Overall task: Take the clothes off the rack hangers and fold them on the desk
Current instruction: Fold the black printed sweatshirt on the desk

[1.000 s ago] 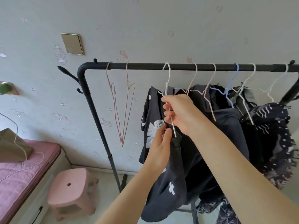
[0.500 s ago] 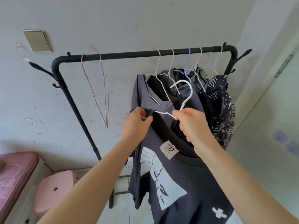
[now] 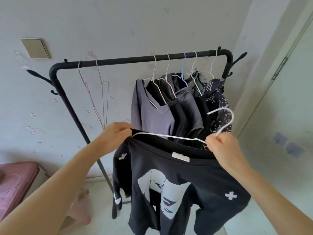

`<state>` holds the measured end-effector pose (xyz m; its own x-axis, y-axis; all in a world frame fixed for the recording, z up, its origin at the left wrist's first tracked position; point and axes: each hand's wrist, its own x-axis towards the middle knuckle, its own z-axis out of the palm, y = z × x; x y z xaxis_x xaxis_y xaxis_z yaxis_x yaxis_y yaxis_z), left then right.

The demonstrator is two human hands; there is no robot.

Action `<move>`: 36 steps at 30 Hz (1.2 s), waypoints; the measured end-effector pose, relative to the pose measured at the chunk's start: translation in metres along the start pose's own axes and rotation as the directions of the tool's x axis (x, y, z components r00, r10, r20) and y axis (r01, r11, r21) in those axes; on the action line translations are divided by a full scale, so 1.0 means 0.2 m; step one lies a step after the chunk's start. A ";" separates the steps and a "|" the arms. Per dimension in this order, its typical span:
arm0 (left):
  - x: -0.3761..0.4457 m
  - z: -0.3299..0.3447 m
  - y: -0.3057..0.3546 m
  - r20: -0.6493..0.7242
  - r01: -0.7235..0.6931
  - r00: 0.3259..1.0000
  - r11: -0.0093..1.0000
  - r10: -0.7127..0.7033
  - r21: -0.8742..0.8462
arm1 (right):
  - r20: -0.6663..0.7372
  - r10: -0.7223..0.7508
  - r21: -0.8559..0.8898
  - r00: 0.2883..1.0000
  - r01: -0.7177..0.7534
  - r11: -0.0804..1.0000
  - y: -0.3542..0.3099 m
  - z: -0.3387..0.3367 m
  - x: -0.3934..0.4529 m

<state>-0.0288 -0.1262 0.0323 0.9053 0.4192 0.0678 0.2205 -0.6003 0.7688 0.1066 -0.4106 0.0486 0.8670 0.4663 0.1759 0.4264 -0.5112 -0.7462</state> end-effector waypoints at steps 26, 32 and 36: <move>-0.22 0.01 -0.22 -0.344 0.170 0.895 0.929 -0.285 -0.328 | 0.083 0.155 0.565 0.984 -0.175 0.806 -0.42 0.63 0.37; -0.19 -0.14 -0.29 -0.488 0.180 0.809 0.929 -0.327 -0.324 | 0.179 0.053 0.559 0.982 -0.146 0.816 -0.63 0.81 0.66; -0.17 -0.25 -0.30 -0.593 0.159 0.736 0.935 -0.326 -0.316 | 0.283 0.036 0.538 0.958 -0.190 0.821 -0.74 0.96 0.95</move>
<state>-0.0907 -0.0702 0.0170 0.3794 0.9083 0.1763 0.2355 -0.2790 0.9310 0.1593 -0.1075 0.0705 0.7733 0.6328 -0.0403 0.0468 -0.1203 -0.9916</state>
